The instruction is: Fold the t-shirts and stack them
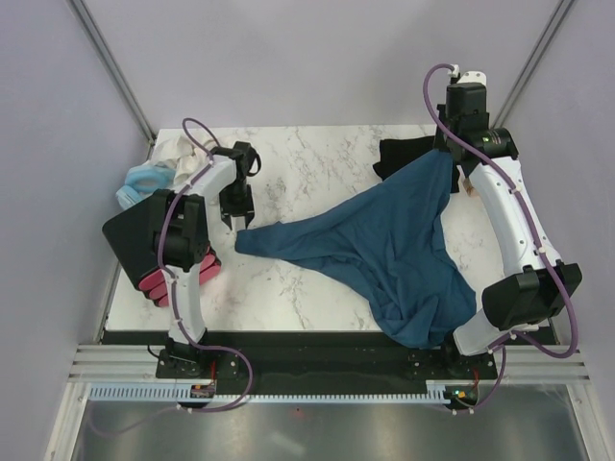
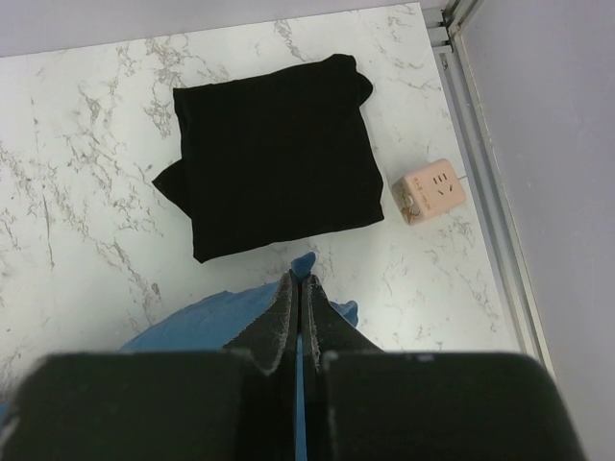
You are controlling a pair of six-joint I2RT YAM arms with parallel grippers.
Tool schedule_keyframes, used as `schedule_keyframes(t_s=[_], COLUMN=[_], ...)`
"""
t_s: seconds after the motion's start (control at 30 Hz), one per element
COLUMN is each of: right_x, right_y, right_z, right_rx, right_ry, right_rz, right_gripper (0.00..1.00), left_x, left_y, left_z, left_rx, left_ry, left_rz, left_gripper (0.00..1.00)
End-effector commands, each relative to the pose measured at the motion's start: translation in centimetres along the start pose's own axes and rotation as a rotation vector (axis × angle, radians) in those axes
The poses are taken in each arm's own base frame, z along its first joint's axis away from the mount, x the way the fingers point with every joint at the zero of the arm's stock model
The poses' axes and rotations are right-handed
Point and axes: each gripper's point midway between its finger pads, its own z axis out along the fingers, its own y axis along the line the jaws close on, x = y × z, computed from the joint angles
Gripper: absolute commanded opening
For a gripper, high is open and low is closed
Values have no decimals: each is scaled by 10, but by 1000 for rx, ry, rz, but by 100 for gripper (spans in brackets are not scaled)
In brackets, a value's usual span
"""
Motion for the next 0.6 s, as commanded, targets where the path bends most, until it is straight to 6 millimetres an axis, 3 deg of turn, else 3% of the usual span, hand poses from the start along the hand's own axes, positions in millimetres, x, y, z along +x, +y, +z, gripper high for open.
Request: schedule_keyframes(t_s=[0.0,0.3,0.57], right_x=[-23,-25,-31], right_y=[-4,-7,-8], right_z=[-11,-12,-12], right_rx=[-9,-15,-26], right_ry=[-77,-81,-91], right_rz=[25,38,57], right_gripper=[0,0,0], left_x=[-13,-10,-3], left_y=[1,1,2], left_z=[8,21,38], left_rx=[-18,-39,-54], left_ry=[-15,9,33], left_rz=[30,36,44], left_gripper=[50,49,38])
